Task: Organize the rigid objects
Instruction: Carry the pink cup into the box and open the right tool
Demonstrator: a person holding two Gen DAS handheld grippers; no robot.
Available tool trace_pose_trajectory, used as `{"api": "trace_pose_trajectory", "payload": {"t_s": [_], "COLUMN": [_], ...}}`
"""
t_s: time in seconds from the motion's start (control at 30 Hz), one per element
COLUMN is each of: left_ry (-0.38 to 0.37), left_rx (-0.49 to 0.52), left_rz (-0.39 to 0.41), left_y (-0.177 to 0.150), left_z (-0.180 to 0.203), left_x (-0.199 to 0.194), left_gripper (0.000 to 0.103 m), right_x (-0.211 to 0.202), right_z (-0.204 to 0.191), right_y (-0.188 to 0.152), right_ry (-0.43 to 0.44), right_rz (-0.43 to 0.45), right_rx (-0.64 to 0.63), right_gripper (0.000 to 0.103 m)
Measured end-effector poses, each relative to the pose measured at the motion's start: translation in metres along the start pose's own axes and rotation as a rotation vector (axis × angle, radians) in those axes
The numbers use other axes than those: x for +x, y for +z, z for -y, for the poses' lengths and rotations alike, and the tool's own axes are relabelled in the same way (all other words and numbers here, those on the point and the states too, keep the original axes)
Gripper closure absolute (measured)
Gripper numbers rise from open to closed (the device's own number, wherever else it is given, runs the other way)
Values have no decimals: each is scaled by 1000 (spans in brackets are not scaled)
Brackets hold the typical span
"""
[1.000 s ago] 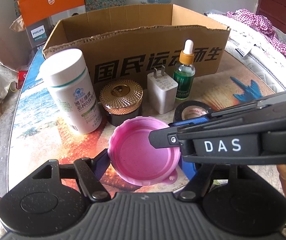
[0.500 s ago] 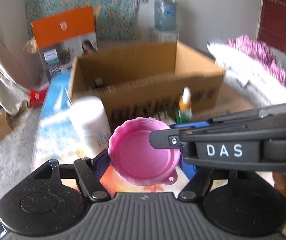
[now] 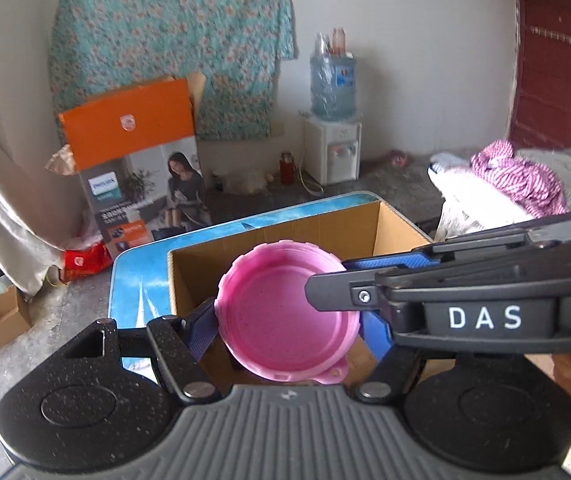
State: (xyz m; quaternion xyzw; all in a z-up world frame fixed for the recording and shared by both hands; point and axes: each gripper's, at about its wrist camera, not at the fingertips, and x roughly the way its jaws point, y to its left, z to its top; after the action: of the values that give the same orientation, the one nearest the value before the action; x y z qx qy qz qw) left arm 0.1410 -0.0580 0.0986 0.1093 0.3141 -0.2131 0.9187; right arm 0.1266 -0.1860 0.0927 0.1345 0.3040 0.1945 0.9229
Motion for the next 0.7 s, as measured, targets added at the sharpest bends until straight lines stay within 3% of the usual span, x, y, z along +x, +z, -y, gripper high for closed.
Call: {"api": "trace_pose_trajectory", "payload": {"t_s": [0.23, 0.47, 0.7], "left_ry": [-40, -87, -104], "left_rx": [27, 60, 85], "left_rz": [-239, -438, -541], "left_y": [25, 2, -15], "left_z": [-9, -8, -11], "left_x": [94, 155, 172], "left_gripper": [28, 28, 28], "right_x": [78, 135, 160], "right_z": [77, 128, 140], "right_y": [37, 4, -21], "right_ry": [14, 25, 45], "right_rz": [-231, -443, -582], "right_rx": [204, 366, 410], "right_gripper": [81, 81, 80]}}
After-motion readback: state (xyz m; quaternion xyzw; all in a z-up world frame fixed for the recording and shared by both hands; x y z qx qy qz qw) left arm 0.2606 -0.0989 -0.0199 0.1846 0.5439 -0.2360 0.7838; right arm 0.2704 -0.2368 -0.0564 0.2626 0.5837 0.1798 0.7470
